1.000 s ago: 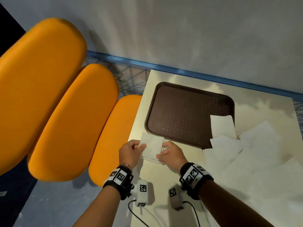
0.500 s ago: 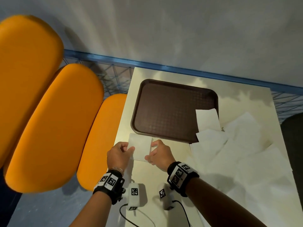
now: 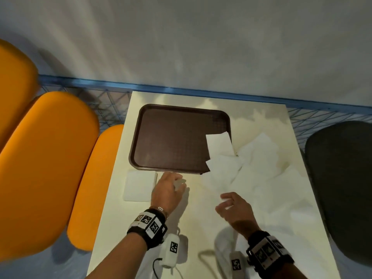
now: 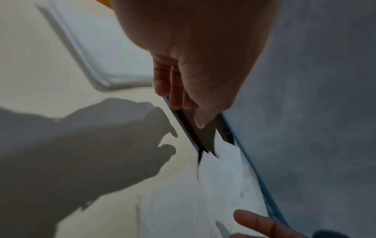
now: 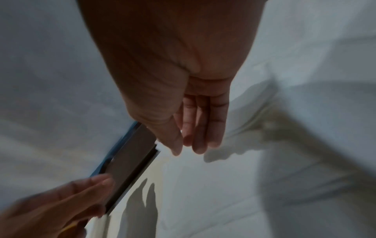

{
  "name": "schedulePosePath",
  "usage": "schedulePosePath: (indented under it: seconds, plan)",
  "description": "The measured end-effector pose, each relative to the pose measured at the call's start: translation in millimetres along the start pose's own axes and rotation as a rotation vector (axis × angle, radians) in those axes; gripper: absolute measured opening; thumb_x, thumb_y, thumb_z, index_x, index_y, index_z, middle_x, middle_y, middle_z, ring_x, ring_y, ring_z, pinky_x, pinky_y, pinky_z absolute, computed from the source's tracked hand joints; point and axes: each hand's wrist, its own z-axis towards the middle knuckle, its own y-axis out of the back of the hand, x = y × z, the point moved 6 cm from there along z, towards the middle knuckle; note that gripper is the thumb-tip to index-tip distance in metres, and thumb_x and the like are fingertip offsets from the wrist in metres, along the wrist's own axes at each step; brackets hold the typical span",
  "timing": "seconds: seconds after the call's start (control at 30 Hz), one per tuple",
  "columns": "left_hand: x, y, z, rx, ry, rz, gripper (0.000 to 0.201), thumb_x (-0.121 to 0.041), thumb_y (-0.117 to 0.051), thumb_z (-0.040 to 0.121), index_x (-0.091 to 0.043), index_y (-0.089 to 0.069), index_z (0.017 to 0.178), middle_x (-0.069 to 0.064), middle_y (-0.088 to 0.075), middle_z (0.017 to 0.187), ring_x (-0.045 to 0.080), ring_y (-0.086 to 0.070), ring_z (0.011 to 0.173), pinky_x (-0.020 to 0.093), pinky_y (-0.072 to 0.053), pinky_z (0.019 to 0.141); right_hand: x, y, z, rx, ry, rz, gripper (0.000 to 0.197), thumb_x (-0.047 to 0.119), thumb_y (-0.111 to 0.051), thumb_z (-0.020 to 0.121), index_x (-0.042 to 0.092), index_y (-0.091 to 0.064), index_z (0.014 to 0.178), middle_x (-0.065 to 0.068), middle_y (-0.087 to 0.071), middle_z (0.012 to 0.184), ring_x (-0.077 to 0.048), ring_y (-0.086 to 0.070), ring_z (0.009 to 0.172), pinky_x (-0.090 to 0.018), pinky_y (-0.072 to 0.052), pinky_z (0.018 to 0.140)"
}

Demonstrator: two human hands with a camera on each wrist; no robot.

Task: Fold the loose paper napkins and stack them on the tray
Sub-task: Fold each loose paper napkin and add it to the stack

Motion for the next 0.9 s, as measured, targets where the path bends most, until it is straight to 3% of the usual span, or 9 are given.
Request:
schedulePosePath:
  seconds: [0.1,0.27,0.43,0.5,0.57,0.63,0.73,0.8,0.9]
  plan:
    - [-54.0,-43.6,25.9,0.127,-0.117,0.122,0.04,-0.04,-0.069,0.095,-0.027,-0.063,0.133,-0.005,-0.056,0.136,0.019,-0.064,0.113,0.034,-0.054,0.092,-33.4,39.3,-20.6,-0.034,-0.044,0.03,0.031,0.024,-0.076,0.078,0.026,-0.07,0.108,0.006,-0.08,0.084,-0.013,-0.074,0.078,-0.036,-0.061,0.082]
    - [-101.1,-85.4,76.3,0.16,-0.018,0.243,0.068,-0.056,-0.073,0.089,-0.024,-0.051,0.144,0.0,-0.049,0.145,0.026,-0.057,0.127,0.043,-0.052,0.102,-91.0,82.8,-38.3,-0.059,-0.059,0.027,0.038,-0.008,-0.063,0.087,0.02,-0.068,0.111,0.006,-0.08,0.081,-0.014,-0.074,0.073,-0.03,-0.057,0.072]
    - [-119.9,-95.1,81.1,0.134,0.112,0.261,0.042,-0.052,-0.069,0.093,-0.022,-0.07,0.122,0.003,-0.071,0.123,0.029,-0.067,0.112,0.039,-0.056,0.094,-114.1,115.6,-48.5,-0.054,-0.087,0.278,0.04,0.025,-0.075,0.071,0.016,-0.07,0.109,-0.009,-0.08,0.091,-0.026,-0.071,0.074,-0.031,-0.051,0.07]
    - [-129.2,-93.9,66.2,0.133,0.123,0.138,0.028,-0.048,-0.072,0.092,-0.021,-0.074,0.102,0.002,-0.075,0.104,0.028,-0.071,0.098,0.038,-0.059,0.088,-117.7,123.2,-49.0,-0.022,-0.106,0.357,0.035,0.026,-0.082,0.074,0.015,-0.073,0.106,-0.016,-0.079,0.099,-0.028,-0.069,0.075,-0.034,-0.05,0.07]
    - [-140.7,-92.4,39.0,0.16,0.16,-0.173,0.017,-0.033,-0.077,0.093,-0.017,-0.077,0.099,0.005,-0.077,0.099,0.022,-0.071,0.084,0.034,-0.062,0.078,-116.1,130.1,-47.5,0.004,-0.079,0.317,0.018,0.029,-0.085,0.087,0.023,-0.077,0.102,-0.005,-0.08,0.1,-0.023,-0.075,0.077,-0.035,-0.054,0.071]
    - [-157.8,-87.6,-1.1,0.225,0.179,-0.473,0.008,-0.019,-0.075,0.095,-0.019,-0.079,0.102,0.006,-0.078,0.101,0.014,-0.067,0.075,0.024,-0.055,0.064,-105.9,133.6,-46.9,0.065,-0.05,0.303,0.018,0.042,-0.081,0.09,0.029,-0.079,0.103,0.005,-0.08,0.103,-0.018,-0.077,0.084,-0.036,-0.06,0.076]
    - [-178.2,-80.8,-58.1,0.304,0.108,-0.667,0.024,-0.012,-0.07,0.096,-0.025,-0.08,0.113,0.011,-0.077,0.115,0.02,-0.068,0.093,0.033,-0.049,0.078,-78.1,133.6,-48.9,0.202,0.004,0.329,0.051,0.064,-0.076,0.081,0.031,-0.074,0.12,0.009,-0.077,0.116,-0.01,-0.075,0.101,-0.027,-0.061,0.079]
    - [-185.9,-79.5,-92.6,0.361,0.105,-0.824,0.032,-0.007,-0.067,0.096,-0.019,-0.075,0.124,0.016,-0.075,0.122,0.025,-0.068,0.103,0.038,-0.049,0.089,-54.4,132.6,-52.7,0.28,0.033,0.425,0.055,0.061,-0.076,0.088,0.027,-0.068,0.131,0.006,-0.074,0.126,-0.008,-0.073,0.11,-0.023,-0.059,0.084]
    - [-190.9,-78.2,-135.6,0.41,0.124,-0.966,0.041,-0.007,-0.065,0.095,-0.015,-0.068,0.136,0.015,-0.072,0.131,0.03,-0.068,0.117,0.04,-0.051,0.097,-22.5,135.8,-62.5,0.351,0.062,0.639,0.054,0.051,-0.074,0.093,0.011,-0.07,0.129,0.001,-0.076,0.118,-0.015,-0.074,0.107,-0.038,-0.06,0.099]
